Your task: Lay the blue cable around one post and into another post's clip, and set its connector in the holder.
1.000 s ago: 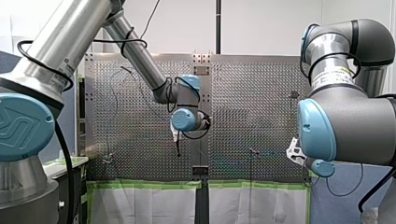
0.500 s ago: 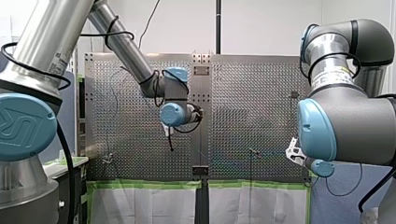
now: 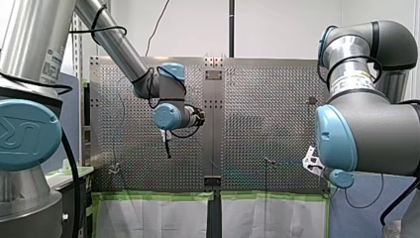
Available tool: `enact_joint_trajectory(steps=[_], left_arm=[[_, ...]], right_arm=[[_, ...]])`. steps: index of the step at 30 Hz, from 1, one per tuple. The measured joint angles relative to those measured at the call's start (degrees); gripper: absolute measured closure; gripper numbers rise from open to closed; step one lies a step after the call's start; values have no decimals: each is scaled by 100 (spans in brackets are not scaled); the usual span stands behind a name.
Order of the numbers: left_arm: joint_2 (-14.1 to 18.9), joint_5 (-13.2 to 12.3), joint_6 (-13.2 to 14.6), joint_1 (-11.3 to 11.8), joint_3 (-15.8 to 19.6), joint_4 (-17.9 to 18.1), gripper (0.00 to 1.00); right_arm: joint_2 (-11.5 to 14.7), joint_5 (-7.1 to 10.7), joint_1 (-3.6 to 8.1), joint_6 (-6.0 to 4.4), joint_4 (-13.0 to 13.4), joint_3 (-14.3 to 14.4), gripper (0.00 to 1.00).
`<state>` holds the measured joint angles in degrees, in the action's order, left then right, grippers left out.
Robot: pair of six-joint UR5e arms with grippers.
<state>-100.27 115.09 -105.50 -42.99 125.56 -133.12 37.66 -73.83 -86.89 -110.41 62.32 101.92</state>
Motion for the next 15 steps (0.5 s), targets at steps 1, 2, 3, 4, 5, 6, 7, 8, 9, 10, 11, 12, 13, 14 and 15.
enact_joint_trajectory(steps=[1, 2, 3, 4, 5, 6, 7, 8, 9, 10, 11, 12, 13, 14, 15], left_arm=[[45, 0, 0, 2, 46, 1, 2], [101, 0, -1, 4, 103, 4, 2], [140, 1, -2, 5, 140, 7, 2], [178, 3, -1, 5, 178, 8, 2], [233, 8, -1, 6, 234, 11, 2], [277, 6, -3, 9, 280, 21, 2], [322, 4, -6, 13, 324, 38, 2], [383, -1, -12, 19, 384, 72, 2], [430, -5, -17, 23, 432, 103, 2], [475, -9, -24, 28, 477, 139, 2], [536, -12, -37, 38, 537, 194, 2], [581, -12, -47, 45, 582, 236, 2], [623, -12, -53, 53, 625, 269, 2], [678, -11, -59, 62, 679, 304, 2], [719, -12, -62, 68, 718, 323, 2]], right_arm=[[-1, 0, -2, 0, 0, 0, 100], [-2, 0, -3, 0, 0, 0, 100], [-2, 0, -5, 0, 0, 0, 100], [-4, 0, -5, 0, 0, 0, 100], [-5, 0, -7, 0, 0, 0, 100], [-6, 0, -10, 0, 0, 0, 100], [-6, 0, -11, 0, 0, 0, 100], [-6, 0, -13, 0, 0, 0, 100], [-7, 0, -16, 0, 0, 0, 100], [-7, 0, -18, 0, 0, -1, 100], [-7, 0, -21, 0, 0, 0, 100], [-7, 0, -23, 0, 0, -1, 100], [-7, 0, -24, 0, 0, -1, 100], [-7, 0, -25, 0, 0, -1, 100], [-7, 0, -25, 0, 0, 0, 100]])
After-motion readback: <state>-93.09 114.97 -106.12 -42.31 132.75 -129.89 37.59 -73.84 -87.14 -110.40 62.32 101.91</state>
